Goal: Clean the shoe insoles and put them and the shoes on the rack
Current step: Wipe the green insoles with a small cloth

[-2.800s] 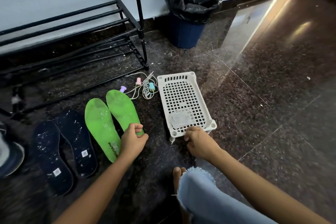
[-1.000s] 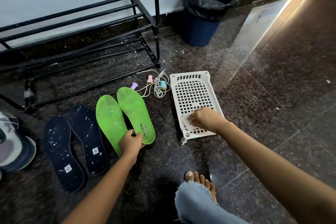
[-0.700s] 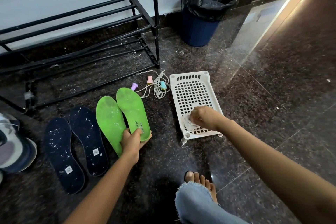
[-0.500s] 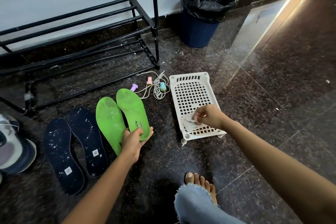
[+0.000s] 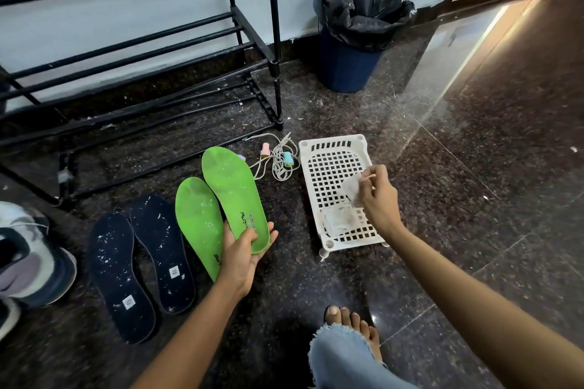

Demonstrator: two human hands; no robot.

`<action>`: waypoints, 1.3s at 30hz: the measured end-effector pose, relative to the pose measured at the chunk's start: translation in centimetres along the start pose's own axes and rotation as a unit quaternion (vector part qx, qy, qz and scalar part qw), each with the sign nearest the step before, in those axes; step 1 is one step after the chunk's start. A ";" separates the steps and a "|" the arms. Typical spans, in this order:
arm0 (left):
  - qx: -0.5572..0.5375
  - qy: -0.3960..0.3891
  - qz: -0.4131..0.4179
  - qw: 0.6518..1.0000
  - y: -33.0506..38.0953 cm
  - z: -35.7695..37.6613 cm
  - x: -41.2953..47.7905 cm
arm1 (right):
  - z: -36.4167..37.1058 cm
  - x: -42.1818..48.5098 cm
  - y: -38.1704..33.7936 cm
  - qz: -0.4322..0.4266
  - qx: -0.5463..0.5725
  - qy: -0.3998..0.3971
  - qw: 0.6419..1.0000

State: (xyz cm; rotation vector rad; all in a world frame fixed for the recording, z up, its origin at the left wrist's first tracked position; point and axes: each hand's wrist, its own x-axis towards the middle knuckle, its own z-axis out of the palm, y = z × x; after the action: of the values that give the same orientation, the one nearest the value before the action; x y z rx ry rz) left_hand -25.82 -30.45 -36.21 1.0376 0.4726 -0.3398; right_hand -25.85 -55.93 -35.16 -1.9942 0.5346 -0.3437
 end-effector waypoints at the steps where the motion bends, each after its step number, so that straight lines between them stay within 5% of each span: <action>1: -0.011 -0.004 0.000 1.000 0.5 0.2 -0.2 | 0.2 0.0 -0.8 0.045 0.057 0.008 0.997; 6: -0.058 -0.019 -0.016 0.998 3.2 1.0 -1.0 | 1.8 0.0 -4.9 0.264 0.306 -0.052 0.913; 14: -0.103 -0.058 -0.026 0.993 8.1 2.0 -2.8 | 2.7 -2.9 -13.4 0.262 0.377 -0.217 0.861; 23: -0.154 -0.053 -0.007 0.987 13.9 2.2 -6.2 | 2.3 -5.6 -20.8 0.160 0.294 -0.200 0.921; 39: -0.162 -0.118 0.084 0.976 23.2 3.2 -18.9 | -2.1 -15.0 -35.1 -0.098 0.122 -0.197 0.968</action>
State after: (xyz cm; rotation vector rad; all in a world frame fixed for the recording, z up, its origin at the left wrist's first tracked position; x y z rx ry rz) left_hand -30.04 -21.42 -7.77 0.7022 0.2144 -0.2215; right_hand -31.92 -35.83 -3.17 -1.8136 0.0389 -0.1181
